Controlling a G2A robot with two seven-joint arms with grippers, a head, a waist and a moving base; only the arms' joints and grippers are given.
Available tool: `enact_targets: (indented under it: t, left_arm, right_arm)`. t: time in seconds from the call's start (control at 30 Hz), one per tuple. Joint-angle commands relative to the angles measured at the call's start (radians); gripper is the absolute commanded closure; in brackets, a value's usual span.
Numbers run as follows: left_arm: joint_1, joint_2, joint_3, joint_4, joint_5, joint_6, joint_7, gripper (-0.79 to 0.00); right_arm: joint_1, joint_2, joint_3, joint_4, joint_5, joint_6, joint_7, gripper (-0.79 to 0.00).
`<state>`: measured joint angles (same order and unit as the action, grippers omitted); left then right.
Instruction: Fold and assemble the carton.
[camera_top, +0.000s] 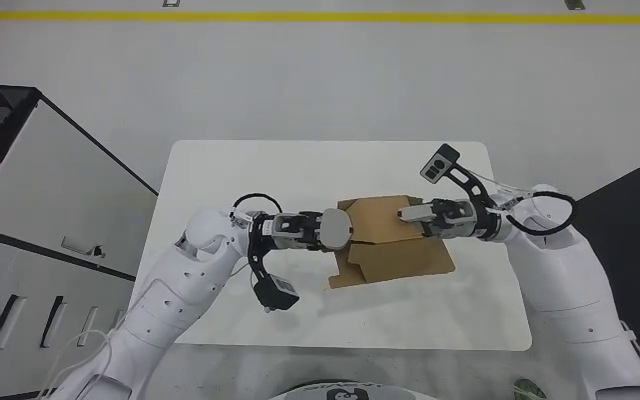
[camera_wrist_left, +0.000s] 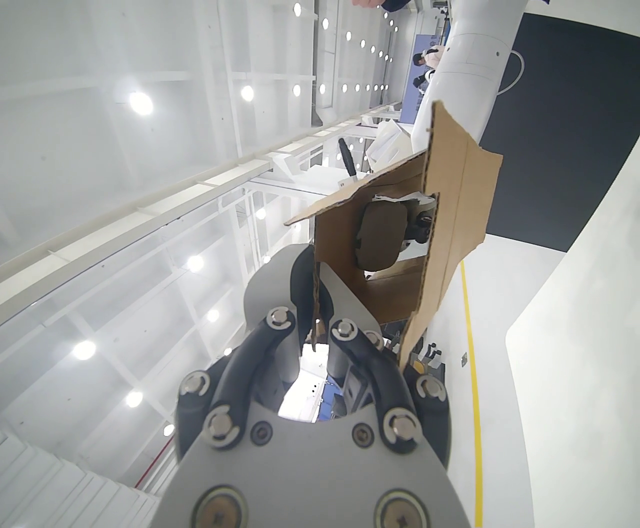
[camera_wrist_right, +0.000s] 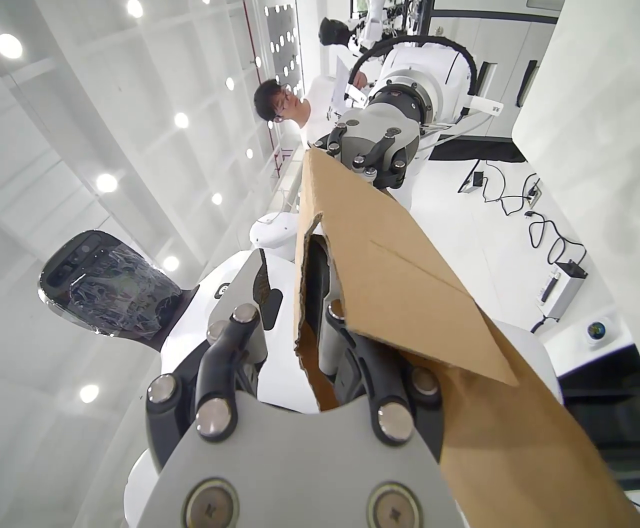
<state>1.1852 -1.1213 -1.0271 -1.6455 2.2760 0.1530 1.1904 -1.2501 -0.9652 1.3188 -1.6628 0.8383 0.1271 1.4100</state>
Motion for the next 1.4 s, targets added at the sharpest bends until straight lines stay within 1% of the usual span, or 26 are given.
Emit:
enact_targets:
  t: [0.0,0.13,0.17,0.27,0.3,0.33,0.37,0.67,0.8,1.03,1.1,1.23,1.37]
  left_arm:
    - [-0.003,-0.001,0.005,0.002,-0.001,0.002,0.002,0.0]
    - [-0.007,-0.002,0.012,0.006,-0.002,0.005,0.002,0.0]
    - [-0.008,-0.002,0.013,0.007,-0.002,0.006,0.002,0.0]
    - [-0.008,-0.002,0.014,0.007,0.003,0.007,0.001,0.0]
    - [-0.007,-0.002,0.014,0.006,0.006,0.005,-0.002,-0.166]
    - [-0.006,-0.001,0.013,0.005,0.009,0.005,-0.005,-0.511]
    - [-0.005,-0.001,0.012,0.002,0.009,0.005,-0.007,-0.785]
    - [0.017,0.0,-0.01,-0.023,-0.015,0.054,-0.046,-0.785]
    - [0.032,0.003,-0.033,-0.028,-0.014,0.083,-0.071,-0.785]
    - [0.032,0.003,-0.033,-0.028,-0.014,0.083,-0.071,-0.785]
    - [0.036,0.002,-0.034,-0.038,-0.014,0.078,-0.09,-0.785]
    - [0.039,0.005,-0.05,-0.051,-0.018,0.054,-0.102,-0.785]
    - [0.038,0.01,-0.066,-0.055,-0.015,0.026,-0.101,-0.785]
  right_arm:
    - [-0.001,0.0,-0.001,0.001,0.002,0.001,0.003,-0.055]
    - [-0.002,0.001,-0.003,0.0,-0.002,0.003,0.009,-0.025]
    - [-0.002,0.001,-0.004,0.0,-0.002,0.002,0.009,0.0]
    - [-0.003,0.002,-0.004,0.001,-0.005,0.004,0.012,0.0]
    - [-0.004,0.002,-0.004,0.002,-0.006,0.003,0.012,0.0]
    - [-0.005,0.003,-0.003,0.003,-0.008,0.004,0.013,0.0]
    - [-0.006,0.003,-0.003,0.005,-0.01,0.005,0.012,0.0]
    - [-0.028,0.007,0.009,0.017,-0.028,-0.001,-0.006,0.0]
    - [-0.038,0.008,0.016,0.023,-0.022,-0.013,-0.02,0.0]
    - [-0.038,0.008,0.016,0.023,-0.022,-0.013,-0.02,0.0]
    - [-0.035,0.012,0.021,-0.005,-0.121,-0.054,-0.048,0.0]
    - [-0.043,0.019,0.052,-0.046,-0.234,-0.156,-0.074,0.0]
    - [-0.053,0.024,0.08,-0.073,-0.29,-0.227,-0.092,0.0]
